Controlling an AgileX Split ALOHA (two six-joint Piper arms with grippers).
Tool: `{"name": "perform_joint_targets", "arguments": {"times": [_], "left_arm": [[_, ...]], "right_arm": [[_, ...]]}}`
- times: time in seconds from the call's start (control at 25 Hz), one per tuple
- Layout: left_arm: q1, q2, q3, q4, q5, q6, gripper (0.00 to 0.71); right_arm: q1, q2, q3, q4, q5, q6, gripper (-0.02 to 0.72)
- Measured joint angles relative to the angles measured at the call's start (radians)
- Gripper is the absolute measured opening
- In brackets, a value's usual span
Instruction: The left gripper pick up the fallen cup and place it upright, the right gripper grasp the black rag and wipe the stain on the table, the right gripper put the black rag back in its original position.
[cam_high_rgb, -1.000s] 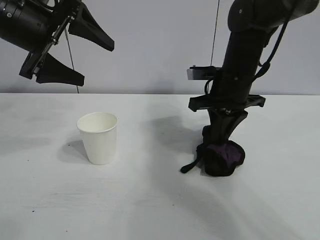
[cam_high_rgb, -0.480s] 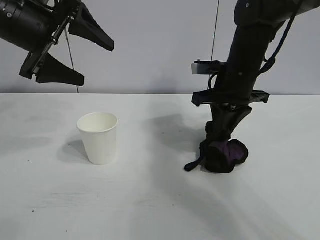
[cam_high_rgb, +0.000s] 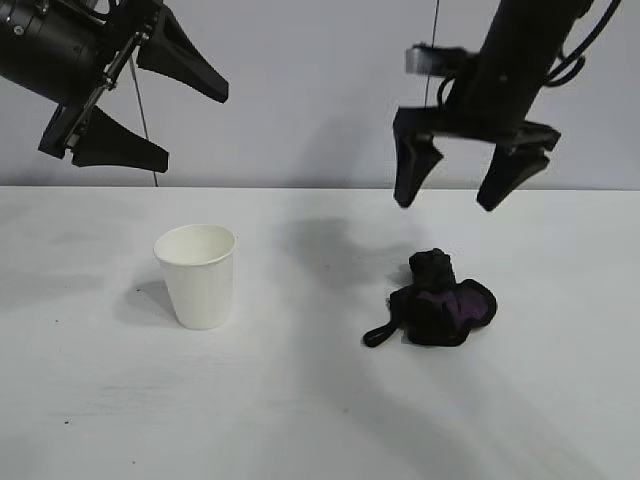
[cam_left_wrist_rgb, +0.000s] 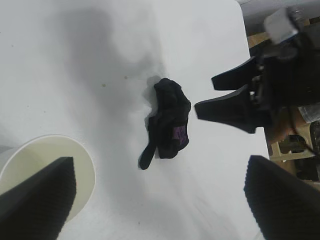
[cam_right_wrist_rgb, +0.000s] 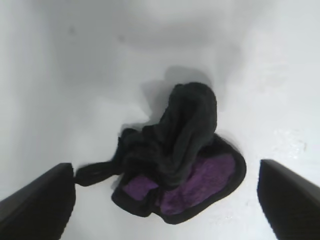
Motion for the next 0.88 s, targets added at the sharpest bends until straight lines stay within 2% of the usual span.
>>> {"name": "perform_joint_targets", "arguments": {"times": [0.2,0.36,0.52,0.88], "left_arm": [[0.0,0.0,0.0,0.0,0.0,0.0,0.659],[0.0,0.0,0.0,0.0,0.0,0.0,0.659],[0.0,0.0,0.0,0.0,0.0,0.0,0.659],[0.0,0.0,0.0,0.003,-0.001,0.0,0.659]], "right_arm": [[-0.101,-0.061,0.0,0.311,0.063,-0.074,0.694],[-0.098,-0.055,0.0,0.44,0.084,-0.104,0.694],[-0.052,-0.036,0.0,0.501,0.084,-0.119,0.694],[-0.006,-0.02,0.0,0.517,0.104,-0.125,0.694]]}}
